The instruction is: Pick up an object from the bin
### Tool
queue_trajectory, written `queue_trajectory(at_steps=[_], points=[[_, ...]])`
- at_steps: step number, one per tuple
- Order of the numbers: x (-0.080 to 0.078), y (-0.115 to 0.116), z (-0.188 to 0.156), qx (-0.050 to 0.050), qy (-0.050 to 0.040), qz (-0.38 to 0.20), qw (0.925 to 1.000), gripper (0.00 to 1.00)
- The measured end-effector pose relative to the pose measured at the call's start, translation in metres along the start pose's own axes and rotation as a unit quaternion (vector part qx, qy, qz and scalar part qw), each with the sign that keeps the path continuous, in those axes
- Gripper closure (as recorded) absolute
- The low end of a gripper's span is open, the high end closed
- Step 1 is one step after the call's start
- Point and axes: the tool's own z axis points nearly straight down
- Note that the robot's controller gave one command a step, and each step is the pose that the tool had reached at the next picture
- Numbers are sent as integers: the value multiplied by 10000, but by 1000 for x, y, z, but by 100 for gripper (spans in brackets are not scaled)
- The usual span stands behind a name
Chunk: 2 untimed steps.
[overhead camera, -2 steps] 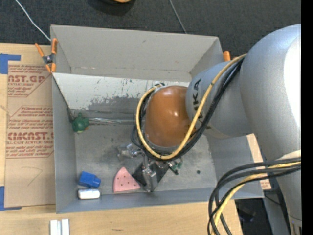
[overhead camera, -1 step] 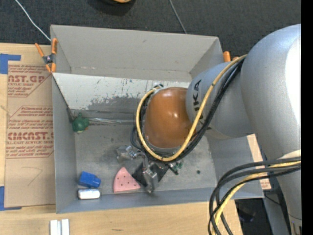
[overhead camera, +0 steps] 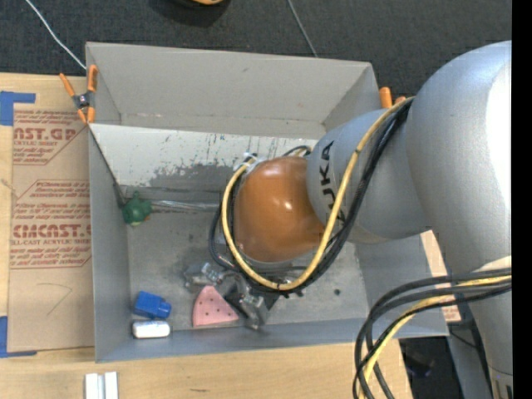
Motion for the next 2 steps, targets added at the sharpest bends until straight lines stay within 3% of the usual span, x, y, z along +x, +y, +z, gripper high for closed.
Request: queue_trajectory(at_steps=[1, 2], points=[[-5, 12, 0, 6, -3, -694, 9976, 100], [-5, 12, 0, 6, -5, -692, 9976, 100]])
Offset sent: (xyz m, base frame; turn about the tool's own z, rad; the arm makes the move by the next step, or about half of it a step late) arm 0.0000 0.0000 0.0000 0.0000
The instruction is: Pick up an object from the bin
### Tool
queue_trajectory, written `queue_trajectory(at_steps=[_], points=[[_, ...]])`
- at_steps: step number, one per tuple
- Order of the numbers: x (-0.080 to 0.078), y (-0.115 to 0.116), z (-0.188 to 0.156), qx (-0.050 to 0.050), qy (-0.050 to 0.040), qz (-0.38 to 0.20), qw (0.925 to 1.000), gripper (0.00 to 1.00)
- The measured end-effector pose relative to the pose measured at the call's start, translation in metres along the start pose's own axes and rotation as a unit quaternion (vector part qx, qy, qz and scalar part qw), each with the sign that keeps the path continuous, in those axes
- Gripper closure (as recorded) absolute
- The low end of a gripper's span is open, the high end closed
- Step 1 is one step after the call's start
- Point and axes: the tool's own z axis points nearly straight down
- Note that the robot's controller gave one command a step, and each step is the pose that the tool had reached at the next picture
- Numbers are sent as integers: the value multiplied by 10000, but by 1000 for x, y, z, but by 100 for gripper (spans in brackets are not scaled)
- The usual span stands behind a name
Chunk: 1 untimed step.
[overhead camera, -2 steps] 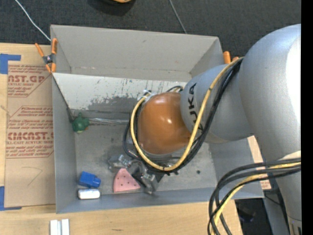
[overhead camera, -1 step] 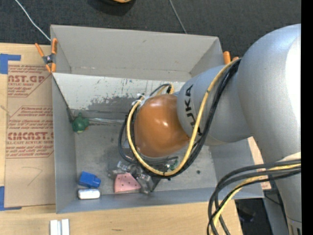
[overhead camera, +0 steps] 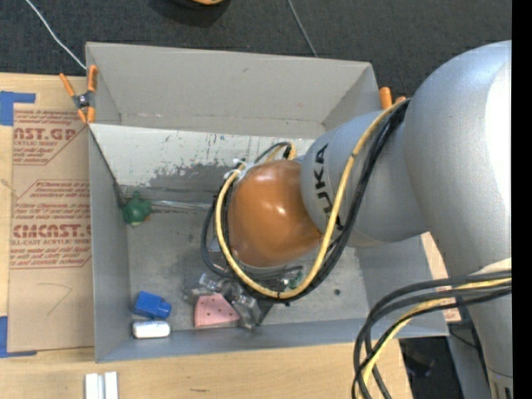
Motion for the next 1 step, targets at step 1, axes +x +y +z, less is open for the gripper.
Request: queue_trajectory(at_steps=[1], points=[[0, 0, 0, 0, -1, 0, 10000, 100]])
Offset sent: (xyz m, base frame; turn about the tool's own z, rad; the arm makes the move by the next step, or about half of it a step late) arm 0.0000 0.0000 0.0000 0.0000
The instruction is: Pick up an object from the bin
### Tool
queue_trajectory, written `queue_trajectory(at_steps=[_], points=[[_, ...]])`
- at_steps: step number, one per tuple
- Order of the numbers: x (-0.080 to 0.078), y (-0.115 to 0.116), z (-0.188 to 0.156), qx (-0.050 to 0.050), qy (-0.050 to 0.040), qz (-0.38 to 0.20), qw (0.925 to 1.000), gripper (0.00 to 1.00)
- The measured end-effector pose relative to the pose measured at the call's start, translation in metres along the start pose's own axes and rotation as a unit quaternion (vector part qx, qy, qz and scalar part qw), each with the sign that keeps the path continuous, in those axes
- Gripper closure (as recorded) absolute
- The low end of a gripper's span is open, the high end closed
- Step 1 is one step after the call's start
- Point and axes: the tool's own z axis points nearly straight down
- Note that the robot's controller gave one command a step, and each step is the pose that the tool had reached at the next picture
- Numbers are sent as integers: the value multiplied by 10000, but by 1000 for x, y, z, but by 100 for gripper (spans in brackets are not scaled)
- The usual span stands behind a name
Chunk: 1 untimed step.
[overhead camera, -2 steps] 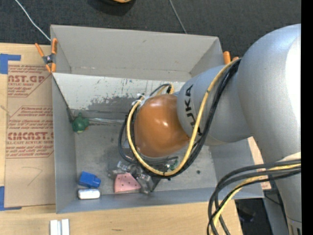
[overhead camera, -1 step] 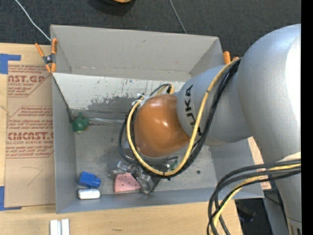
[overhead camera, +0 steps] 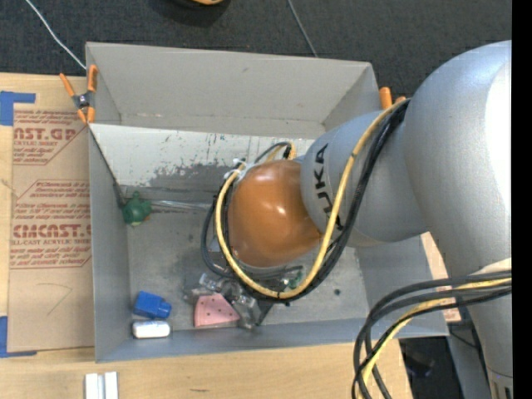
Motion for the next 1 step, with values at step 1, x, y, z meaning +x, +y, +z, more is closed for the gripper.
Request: queue_trajectory(at_steps=[1], points=[[0, 0, 0, 0, -1, 0, 10000, 100]])
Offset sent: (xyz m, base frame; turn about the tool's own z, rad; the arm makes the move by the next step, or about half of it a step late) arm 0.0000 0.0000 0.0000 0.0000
